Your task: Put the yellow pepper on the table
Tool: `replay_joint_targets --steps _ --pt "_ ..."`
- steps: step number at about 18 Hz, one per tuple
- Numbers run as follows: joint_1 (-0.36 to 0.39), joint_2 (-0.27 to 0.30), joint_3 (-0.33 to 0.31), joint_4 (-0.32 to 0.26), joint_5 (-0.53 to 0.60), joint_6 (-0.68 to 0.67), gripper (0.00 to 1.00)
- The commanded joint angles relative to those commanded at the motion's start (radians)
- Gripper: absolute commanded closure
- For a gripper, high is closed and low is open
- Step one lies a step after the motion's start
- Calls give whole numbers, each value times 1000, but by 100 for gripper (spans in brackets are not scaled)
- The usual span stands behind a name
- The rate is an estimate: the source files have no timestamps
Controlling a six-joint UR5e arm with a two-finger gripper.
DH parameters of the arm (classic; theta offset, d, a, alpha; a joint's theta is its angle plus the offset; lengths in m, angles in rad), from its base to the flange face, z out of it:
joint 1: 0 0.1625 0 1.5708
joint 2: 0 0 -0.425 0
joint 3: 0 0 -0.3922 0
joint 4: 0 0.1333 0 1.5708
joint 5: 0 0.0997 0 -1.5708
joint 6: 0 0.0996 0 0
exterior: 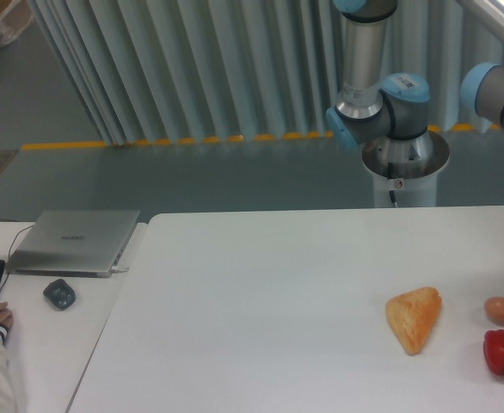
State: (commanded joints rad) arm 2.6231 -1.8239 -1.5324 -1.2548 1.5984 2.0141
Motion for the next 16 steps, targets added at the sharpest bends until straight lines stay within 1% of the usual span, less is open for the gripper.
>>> replay_joint_targets --steps 6,8,9,13,15,16 --pt "-2 2 -2 -2 3 -2 0" --pt "0 3 -9 -2 8 -2 0" --pt "5 14 -23 2 8 -12 0" --pt "47 23 -40 5 8 -14 0" --pt "81 47 -63 6 2 -23 0" --pt "86 54 -67 6 2 -29 0"
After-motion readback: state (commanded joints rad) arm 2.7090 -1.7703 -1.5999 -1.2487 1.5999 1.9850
